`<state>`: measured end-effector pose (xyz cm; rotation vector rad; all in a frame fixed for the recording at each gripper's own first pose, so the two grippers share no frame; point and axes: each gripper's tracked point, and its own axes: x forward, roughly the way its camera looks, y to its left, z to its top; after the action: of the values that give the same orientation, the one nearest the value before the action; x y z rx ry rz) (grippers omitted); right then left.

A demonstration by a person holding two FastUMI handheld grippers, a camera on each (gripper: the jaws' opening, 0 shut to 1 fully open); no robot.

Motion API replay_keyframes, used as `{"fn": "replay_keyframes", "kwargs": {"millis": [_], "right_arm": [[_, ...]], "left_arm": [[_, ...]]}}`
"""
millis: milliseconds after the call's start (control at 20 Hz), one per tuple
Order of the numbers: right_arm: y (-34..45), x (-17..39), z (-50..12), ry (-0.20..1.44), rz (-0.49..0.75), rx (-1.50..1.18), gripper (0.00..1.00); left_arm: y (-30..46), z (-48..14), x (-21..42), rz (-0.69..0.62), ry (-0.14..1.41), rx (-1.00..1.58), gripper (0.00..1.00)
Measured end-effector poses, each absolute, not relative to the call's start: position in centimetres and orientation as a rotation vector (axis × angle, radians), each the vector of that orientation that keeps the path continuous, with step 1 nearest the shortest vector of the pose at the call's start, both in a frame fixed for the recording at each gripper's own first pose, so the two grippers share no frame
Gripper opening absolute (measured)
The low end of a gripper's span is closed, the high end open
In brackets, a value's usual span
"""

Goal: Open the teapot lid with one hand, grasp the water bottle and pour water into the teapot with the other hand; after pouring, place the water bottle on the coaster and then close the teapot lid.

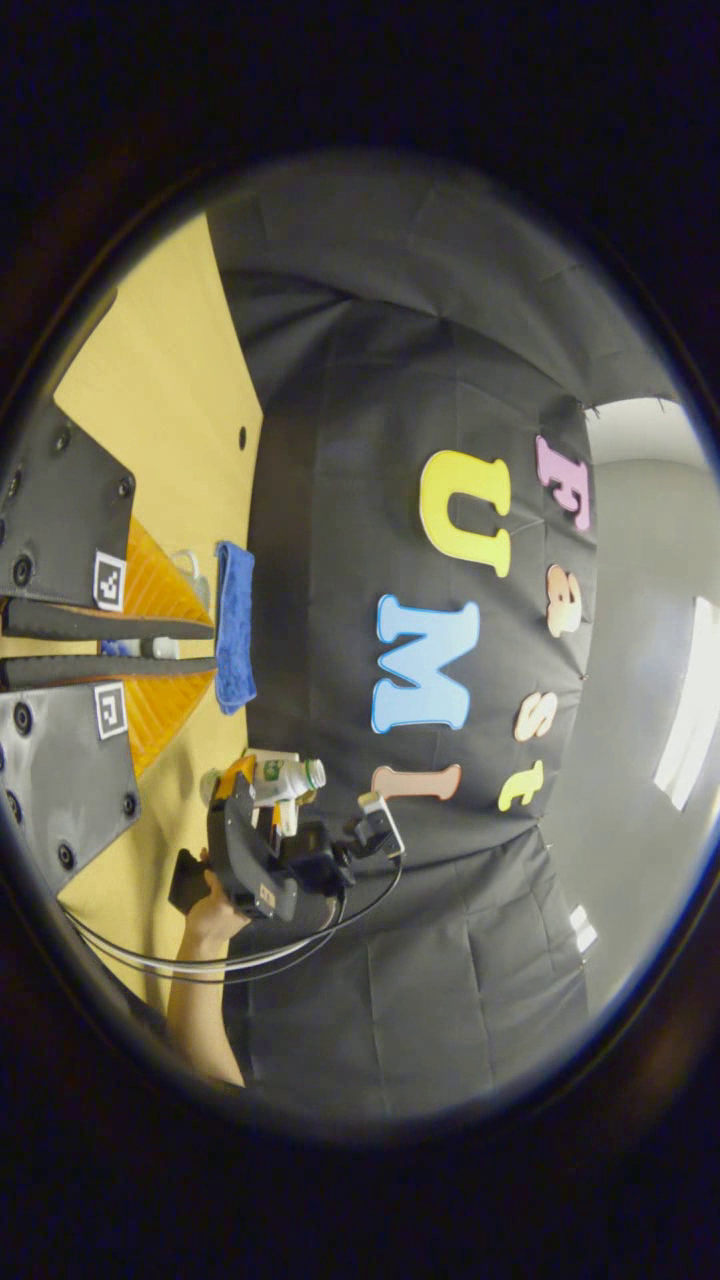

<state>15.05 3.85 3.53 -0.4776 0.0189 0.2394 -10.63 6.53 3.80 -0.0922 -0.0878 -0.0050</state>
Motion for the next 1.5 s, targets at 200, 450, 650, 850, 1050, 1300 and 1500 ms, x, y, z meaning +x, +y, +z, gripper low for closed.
{"fn": "replay_keyframes", "kwargs": {"millis": [200, 450, 650, 850, 1050, 1300, 1500], "right_arm": [[8.2, 15.2, 2.5, 0.012, 0.285, -0.681, 0.71], [11.4, 16.6, 1.9, -0.012, 0.297, -0.923, 0.71], [12.9, 17.4, 1.7, -0.038, 0.302, -1.095, 0.71], [14.0, 17.1, 1.6, -0.098, 0.303, -1.294, 0.71], [15.0, 16.3, 1.4, -0.156, 0.313, -1.438, 0.71], [16.0, 16.7, 1.7, -0.211, 0.294, -1.595, 0.71], [16.5, 16.8, 2.0, -0.253, 0.278, -1.673, 0.71]], "left_arm": [[9.2, 1.9, -12.0, 0.044, -0.054, -0.143, 0.16], [10.8, 1.9, -12.6, 0.073, -0.061, -0.16, 0.12], [10.2, 1.8, -12.6, 0.061, -0.064, -0.14, 0.16], [10.0, 1.9, -12.8, 0.059, -0.071, -0.102, 0.16], [9.8, 1.5, -12.5, 0.056, -0.061, -0.102, 0.16], [9.9, 1.5, -12.6, 0.059, -0.061, -0.08, 0.12], [10.0, 1.7, -12.7, 0.064, -0.07, -0.061, 0.12]]}}
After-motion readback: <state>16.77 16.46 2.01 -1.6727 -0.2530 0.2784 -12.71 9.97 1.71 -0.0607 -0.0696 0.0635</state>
